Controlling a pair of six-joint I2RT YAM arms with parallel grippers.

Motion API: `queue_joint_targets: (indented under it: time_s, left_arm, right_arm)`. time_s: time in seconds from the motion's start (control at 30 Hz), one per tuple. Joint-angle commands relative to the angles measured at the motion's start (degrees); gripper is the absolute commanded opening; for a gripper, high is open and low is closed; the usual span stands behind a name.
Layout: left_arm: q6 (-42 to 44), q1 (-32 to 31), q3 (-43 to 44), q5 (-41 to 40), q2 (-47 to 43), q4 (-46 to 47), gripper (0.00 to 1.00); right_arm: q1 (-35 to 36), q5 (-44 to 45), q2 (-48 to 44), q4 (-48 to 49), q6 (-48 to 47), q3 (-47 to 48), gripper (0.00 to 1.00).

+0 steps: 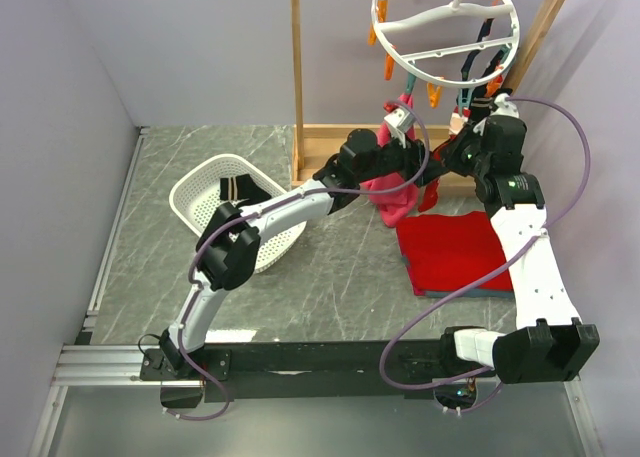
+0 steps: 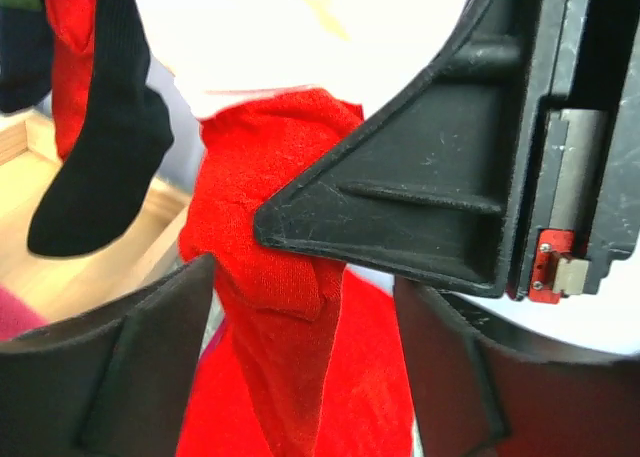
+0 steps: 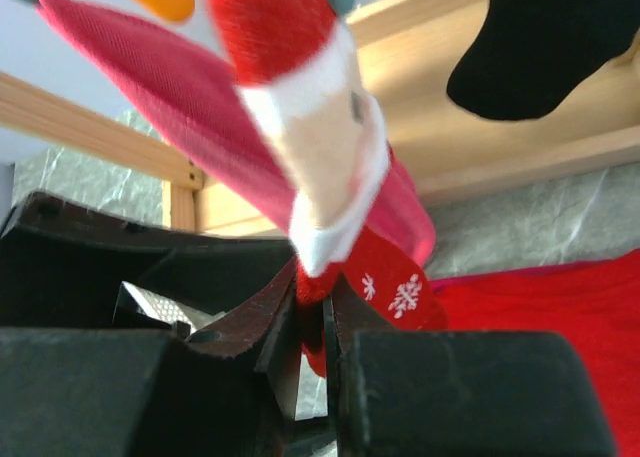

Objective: Remove the socks clipped to the hanger

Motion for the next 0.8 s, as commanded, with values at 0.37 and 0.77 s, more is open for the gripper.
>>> queue_joint_targets:
  time_s: [0.37,0.77]
  left_arm:
    - [-1.8,-0.1,7.1,1.3,4.3,1.5,0.61]
    - [-2.6,-0.1,6.6,2.6,3.0,0.3,0.01]
  right_arm:
    - [0.3,-1.5,-1.5,0.1,0.0,3.3,0.18]
    - [-0.4,3.9,0.7,-3.1,-2.1,9.2,0.59]
